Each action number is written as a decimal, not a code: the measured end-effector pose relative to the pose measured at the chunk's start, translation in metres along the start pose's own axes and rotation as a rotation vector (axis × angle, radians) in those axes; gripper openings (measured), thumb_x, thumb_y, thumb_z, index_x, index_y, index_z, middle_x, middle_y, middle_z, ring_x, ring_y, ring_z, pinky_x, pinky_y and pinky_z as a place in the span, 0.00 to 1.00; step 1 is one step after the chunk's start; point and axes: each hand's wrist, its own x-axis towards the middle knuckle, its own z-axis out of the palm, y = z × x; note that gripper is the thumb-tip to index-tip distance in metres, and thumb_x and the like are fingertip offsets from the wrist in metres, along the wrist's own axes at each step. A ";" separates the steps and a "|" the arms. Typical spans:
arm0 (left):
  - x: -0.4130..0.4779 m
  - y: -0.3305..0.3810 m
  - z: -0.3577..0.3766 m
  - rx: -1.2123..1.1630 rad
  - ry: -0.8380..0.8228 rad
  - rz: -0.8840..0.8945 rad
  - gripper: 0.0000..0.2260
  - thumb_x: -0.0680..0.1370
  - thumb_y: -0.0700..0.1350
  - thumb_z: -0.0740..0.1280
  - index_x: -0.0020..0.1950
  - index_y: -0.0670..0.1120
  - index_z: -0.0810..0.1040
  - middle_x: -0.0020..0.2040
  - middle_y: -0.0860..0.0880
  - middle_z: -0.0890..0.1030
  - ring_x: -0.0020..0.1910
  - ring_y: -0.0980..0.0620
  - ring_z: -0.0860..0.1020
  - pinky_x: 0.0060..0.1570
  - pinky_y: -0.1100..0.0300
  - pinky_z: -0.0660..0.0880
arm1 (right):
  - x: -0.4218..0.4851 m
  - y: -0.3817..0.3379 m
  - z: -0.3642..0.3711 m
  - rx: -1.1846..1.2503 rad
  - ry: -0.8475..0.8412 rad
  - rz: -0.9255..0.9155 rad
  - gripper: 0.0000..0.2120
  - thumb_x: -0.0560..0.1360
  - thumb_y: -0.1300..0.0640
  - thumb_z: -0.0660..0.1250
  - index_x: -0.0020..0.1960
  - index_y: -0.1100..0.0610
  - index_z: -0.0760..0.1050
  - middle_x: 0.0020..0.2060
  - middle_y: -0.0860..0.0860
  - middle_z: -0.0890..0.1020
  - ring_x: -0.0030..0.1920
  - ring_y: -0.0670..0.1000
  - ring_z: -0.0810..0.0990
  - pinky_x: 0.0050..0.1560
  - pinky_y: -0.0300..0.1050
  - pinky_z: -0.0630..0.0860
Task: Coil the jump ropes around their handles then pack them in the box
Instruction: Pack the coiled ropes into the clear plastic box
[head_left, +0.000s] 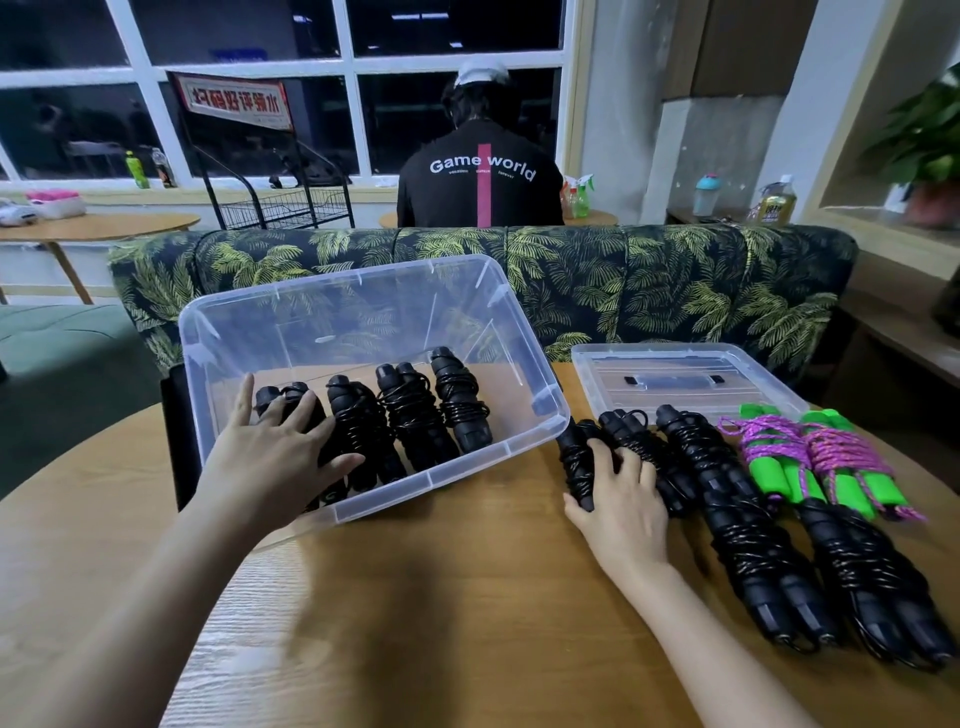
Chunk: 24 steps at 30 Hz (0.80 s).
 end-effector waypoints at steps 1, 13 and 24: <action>0.000 0.000 0.001 -0.001 0.000 0.001 0.50 0.63 0.68 0.25 0.78 0.55 0.59 0.81 0.47 0.55 0.79 0.46 0.55 0.55 0.44 0.16 | -0.003 0.003 -0.003 0.017 0.005 0.018 0.36 0.67 0.43 0.77 0.71 0.55 0.70 0.59 0.60 0.76 0.56 0.60 0.75 0.36 0.48 0.78; -0.005 0.005 -0.005 0.041 -0.008 -0.030 0.42 0.70 0.70 0.32 0.79 0.54 0.56 0.81 0.47 0.52 0.79 0.45 0.52 0.58 0.42 0.19 | 0.000 0.000 -0.093 0.379 0.238 0.151 0.37 0.74 0.46 0.71 0.77 0.49 0.57 0.67 0.55 0.72 0.65 0.57 0.68 0.44 0.49 0.68; -0.008 0.009 -0.003 -0.110 0.010 -0.111 0.41 0.78 0.70 0.49 0.80 0.41 0.49 0.81 0.42 0.52 0.79 0.45 0.53 0.74 0.39 0.34 | 0.022 -0.129 -0.124 0.660 -0.032 -0.271 0.43 0.76 0.43 0.68 0.78 0.38 0.41 0.71 0.51 0.65 0.69 0.52 0.67 0.53 0.44 0.68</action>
